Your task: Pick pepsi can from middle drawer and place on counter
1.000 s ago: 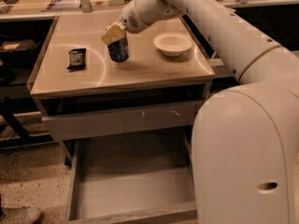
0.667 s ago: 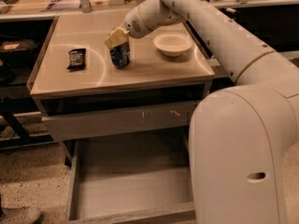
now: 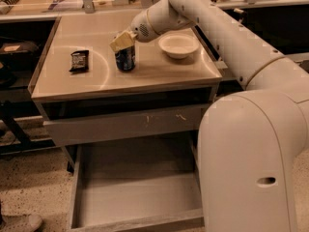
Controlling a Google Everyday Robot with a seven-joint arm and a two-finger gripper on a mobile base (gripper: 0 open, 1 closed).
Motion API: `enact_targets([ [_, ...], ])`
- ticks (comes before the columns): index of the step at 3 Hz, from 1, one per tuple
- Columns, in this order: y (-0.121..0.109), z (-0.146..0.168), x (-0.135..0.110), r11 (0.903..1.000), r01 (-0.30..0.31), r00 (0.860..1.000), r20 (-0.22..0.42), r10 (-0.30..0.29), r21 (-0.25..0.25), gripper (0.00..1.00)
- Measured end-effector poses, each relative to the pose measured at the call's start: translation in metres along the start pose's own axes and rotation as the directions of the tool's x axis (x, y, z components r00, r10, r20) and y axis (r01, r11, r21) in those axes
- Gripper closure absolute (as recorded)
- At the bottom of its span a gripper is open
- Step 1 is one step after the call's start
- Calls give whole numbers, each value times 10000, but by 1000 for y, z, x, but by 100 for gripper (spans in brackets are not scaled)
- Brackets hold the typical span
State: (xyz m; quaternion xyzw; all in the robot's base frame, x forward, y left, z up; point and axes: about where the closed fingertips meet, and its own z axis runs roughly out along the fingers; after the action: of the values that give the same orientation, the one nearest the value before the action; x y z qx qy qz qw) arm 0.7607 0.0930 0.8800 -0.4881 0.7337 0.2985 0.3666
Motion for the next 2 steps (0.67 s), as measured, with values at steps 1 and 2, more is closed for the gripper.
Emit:
enact_targets([
  [1, 0, 0, 0, 10000, 0, 10000, 0, 0, -1, 58],
  [2, 0, 0, 0, 10000, 0, 10000, 0, 0, -1, 35],
])
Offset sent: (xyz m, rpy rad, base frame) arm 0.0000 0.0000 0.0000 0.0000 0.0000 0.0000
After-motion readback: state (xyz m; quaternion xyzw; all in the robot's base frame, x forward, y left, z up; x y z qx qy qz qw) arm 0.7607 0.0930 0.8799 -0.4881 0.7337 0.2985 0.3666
